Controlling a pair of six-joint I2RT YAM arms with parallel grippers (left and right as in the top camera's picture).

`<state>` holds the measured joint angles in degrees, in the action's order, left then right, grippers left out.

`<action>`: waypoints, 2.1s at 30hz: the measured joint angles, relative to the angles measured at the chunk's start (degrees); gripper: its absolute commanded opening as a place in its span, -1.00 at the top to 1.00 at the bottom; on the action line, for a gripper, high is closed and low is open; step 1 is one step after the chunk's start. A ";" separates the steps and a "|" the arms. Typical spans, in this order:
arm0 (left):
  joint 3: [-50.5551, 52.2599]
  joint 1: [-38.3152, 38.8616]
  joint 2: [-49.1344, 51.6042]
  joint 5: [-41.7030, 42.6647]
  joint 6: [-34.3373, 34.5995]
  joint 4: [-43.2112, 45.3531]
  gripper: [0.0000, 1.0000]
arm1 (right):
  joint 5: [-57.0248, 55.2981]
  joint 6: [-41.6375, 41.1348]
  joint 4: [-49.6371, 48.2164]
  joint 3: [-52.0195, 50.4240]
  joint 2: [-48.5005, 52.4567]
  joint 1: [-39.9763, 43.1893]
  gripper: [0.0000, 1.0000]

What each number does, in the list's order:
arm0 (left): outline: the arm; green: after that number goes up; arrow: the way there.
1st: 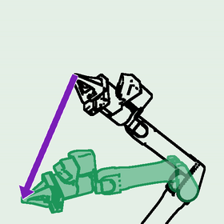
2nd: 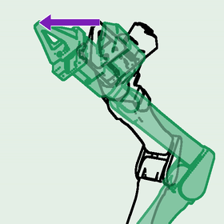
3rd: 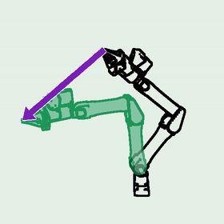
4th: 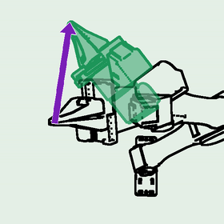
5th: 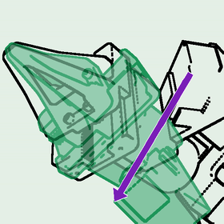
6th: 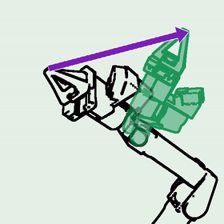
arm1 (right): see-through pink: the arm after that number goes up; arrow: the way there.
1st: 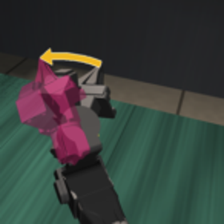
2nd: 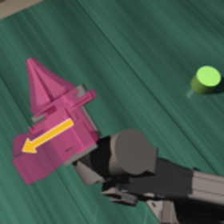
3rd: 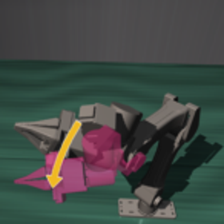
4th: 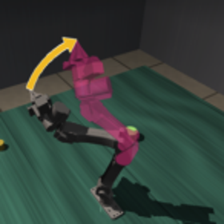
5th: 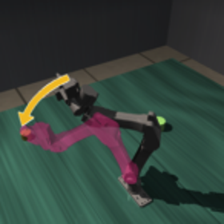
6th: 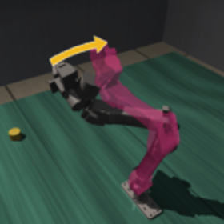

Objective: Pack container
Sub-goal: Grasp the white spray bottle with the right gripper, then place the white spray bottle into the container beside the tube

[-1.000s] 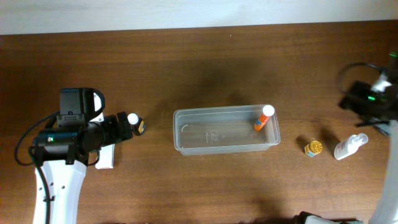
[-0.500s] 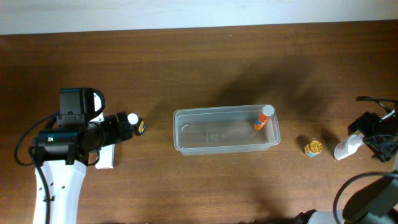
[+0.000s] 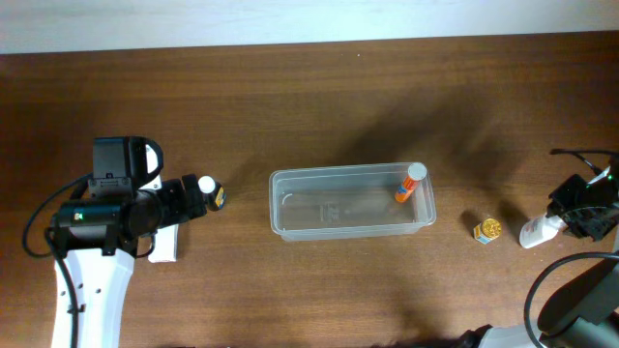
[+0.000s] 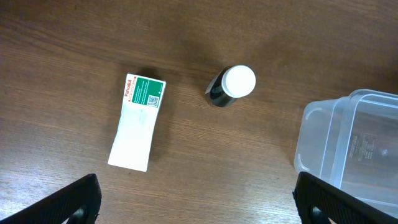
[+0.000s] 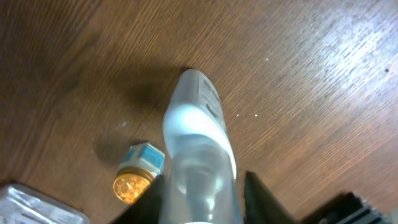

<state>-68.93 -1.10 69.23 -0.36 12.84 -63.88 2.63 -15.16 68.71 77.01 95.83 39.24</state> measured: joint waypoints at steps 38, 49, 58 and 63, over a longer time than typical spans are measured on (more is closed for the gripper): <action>0.00 0.00 0.00 0.00 0.00 -0.02 -0.99 | 2.84 2.93 17.00 13.18 -18.56 -45.59 0.67; 0.00 0.00 0.00 0.00 0.00 0.00 -0.99 | 2.86 1.40 9.31 4.37 -11.76 -48.13 0.67; 0.00 0.00 0.00 0.00 0.00 -0.02 -0.99 | 2.78 1.38 0.74 -3.65 -6.69 -48.13 0.67; 0.00 0.00 0.00 0.00 0.00 0.00 -0.99 | 1.70 1.40 -0.61 -4.48 -5.44 -48.15 0.60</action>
<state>-68.93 -1.10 69.23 -0.36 12.84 -63.88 4.34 -13.76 68.10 72.53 90.39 -8.91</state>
